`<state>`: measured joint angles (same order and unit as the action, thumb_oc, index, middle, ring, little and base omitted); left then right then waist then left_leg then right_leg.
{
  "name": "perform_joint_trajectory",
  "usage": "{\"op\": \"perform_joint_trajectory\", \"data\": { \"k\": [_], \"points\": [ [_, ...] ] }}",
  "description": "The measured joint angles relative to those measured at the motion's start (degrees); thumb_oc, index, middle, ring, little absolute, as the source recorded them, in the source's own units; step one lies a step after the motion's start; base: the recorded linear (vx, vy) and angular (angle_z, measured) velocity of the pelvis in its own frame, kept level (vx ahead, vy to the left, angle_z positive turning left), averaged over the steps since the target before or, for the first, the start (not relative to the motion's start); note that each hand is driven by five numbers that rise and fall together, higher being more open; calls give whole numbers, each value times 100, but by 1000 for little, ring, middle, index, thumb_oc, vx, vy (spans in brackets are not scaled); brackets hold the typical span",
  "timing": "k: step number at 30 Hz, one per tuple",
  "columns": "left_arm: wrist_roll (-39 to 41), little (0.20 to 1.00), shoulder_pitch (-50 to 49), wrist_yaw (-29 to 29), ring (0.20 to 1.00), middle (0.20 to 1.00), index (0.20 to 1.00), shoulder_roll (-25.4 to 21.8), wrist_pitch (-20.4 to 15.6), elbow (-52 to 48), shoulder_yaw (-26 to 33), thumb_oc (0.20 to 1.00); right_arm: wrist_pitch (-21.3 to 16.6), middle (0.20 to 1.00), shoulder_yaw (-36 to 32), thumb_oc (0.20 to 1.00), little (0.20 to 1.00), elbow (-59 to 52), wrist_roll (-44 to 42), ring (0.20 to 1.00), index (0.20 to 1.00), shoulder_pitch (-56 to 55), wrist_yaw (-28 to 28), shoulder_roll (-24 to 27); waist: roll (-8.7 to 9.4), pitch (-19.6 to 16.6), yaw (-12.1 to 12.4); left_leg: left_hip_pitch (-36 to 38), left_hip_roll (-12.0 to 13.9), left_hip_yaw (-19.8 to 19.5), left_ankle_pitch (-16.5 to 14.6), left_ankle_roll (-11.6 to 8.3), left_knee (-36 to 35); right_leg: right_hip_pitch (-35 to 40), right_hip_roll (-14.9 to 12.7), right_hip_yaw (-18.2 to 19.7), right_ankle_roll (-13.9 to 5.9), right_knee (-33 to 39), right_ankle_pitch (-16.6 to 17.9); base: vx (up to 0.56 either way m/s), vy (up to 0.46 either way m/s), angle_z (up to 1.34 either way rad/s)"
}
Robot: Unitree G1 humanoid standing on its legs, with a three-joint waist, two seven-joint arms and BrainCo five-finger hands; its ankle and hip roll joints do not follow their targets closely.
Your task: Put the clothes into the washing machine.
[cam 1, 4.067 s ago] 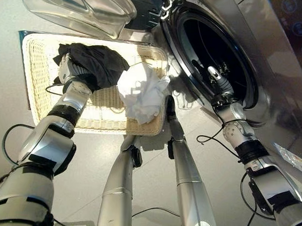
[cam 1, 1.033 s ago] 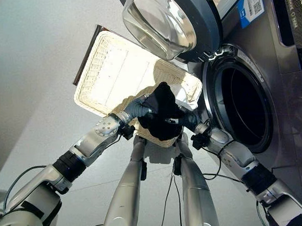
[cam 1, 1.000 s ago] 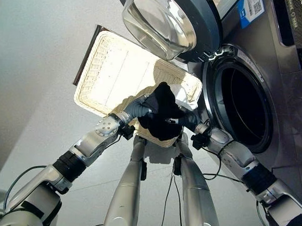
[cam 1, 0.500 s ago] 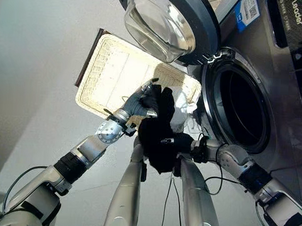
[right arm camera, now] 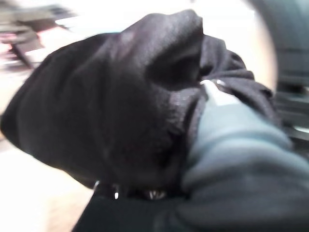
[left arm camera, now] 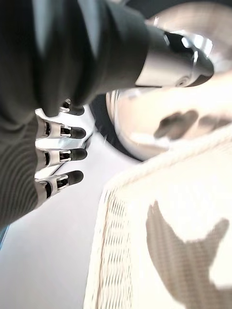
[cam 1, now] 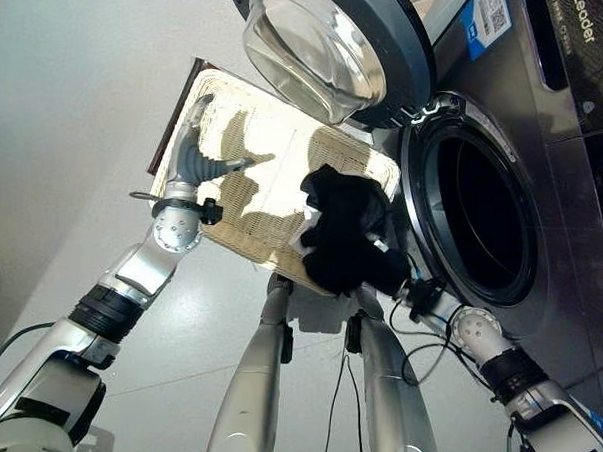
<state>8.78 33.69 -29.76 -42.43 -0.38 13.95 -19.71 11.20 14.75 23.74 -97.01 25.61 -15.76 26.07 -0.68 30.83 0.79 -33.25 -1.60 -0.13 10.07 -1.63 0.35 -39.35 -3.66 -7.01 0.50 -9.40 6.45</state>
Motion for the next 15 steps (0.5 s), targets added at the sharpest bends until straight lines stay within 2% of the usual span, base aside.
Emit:
{"op": "perform_joint_trajectory", "data": {
  "k": [4,8,9,13,14,15],
  "points": [
    [227,1000,-25,62,1000,1000,1000,90,0,618,31,1000,-1167,200,-864,200,200,506,-1146,200,200,264,314,-344,-3,2,-1,3,47,54,-7,-8,-42,12,61,35,27,129,47,15,-29,-8],
    [381,1000,-75,147,1000,1000,1000,144,-73,1172,-9,1000,-2074,200,-1577,200,200,887,-1399,200,200,600,709,-547,-7,3,-7,18,95,136,-12,-15,-78,25,116,65,64,207,93,22,-73,-9],
    [429,1000,-2,163,1000,1000,1000,148,-151,1565,-135,1000,-2481,200,-2021,200,200,1082,-1403,200,200,837,952,-701,-10,3,-9,54,118,158,-22,-30,-79,68,147,78,73,269,130,21,-84,-10],
    [835,1000,-30,275,1000,1000,1000,438,-400,2013,-195,1000,-3797,200,-2409,200,200,1036,-1521,200,200,1289,1584,-927,-203,13,5,54,149,162,-28,-39,-81,118,184,76,110,384,192,21,-66,-3],
    [908,1000,-164,275,1000,1000,1000,572,-562,2107,-308,1000,-4530,200,-2652,200,200,992,-1604,200,200,1568,1900,-917,-295,15,9,52,145,163,-27,-38,-85,118,184,79,112,395,205,4,-53,-3],
    [970,1000,-217,271,1000,1000,1000,591,-589,2109,-377,1000,-4779,200,-2672,200,200,998,-1649,200,200,1655,2000,-909,-317,17,16,50,143,167,-28,-38,-86,117,186,84,106,403,203,22,-57,-2]
  ]
}}
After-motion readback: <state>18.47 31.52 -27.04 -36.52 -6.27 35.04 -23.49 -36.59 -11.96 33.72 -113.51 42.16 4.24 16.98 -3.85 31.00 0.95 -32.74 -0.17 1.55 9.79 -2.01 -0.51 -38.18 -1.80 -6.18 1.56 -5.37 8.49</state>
